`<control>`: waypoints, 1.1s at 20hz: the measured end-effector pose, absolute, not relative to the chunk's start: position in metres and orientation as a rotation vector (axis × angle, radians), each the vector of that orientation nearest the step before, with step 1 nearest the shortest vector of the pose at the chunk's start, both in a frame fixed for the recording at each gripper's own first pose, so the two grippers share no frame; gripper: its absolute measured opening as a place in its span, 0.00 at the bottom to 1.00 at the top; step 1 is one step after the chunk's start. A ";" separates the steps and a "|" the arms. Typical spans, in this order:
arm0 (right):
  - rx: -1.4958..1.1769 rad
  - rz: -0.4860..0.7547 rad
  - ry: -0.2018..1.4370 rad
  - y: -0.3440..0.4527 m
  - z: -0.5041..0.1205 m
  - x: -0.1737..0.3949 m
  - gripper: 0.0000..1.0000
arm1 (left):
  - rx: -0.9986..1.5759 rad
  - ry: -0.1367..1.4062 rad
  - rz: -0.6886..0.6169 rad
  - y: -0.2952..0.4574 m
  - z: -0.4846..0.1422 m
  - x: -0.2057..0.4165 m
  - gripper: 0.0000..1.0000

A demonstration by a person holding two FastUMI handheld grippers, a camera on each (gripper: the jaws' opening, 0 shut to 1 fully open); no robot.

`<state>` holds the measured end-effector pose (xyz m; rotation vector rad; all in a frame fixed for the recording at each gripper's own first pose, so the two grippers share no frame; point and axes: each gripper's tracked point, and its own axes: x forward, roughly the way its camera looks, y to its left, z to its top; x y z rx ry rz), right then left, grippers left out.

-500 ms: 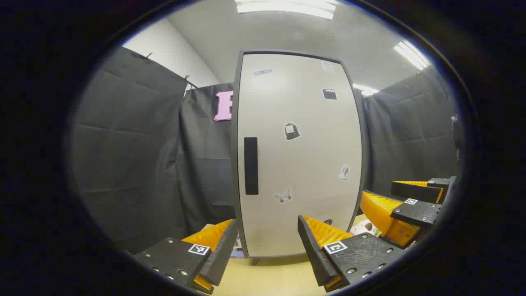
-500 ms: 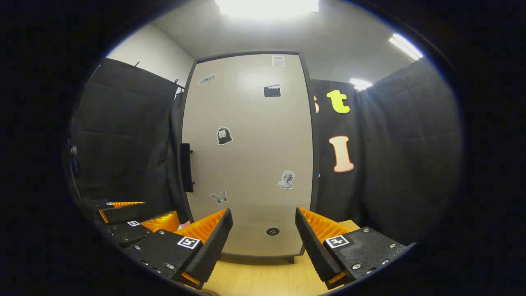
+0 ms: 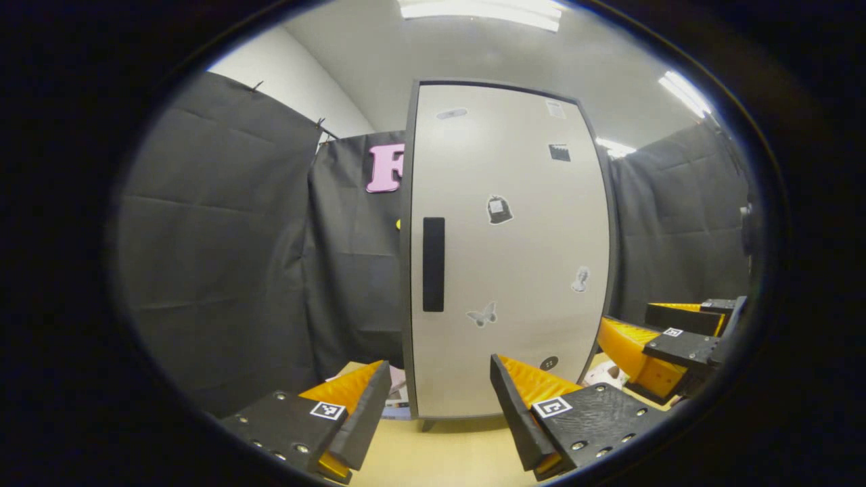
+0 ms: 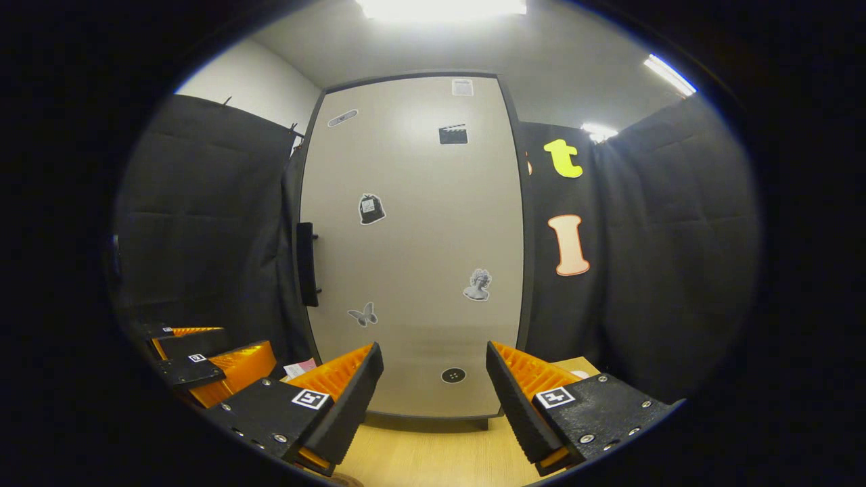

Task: Open the cabinet door with the right hand, grasp the bottle in the cabinet with the left hand and place it on the coaster, then close the cabinet door with the right hand.

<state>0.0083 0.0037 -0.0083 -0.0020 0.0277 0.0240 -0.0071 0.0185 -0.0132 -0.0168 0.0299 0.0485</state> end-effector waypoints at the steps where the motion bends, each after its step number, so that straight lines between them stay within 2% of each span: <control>1: -0.005 0.025 0.025 0.004 -0.008 0.008 0.95 | -0.017 0.032 0.052 0.019 -0.013 -0.008 0.84; 22: -0.026 -0.035 0.016 -0.005 0.001 0.016 0.95 | 0.005 0.010 -0.004 0.008 -0.004 0.017 0.84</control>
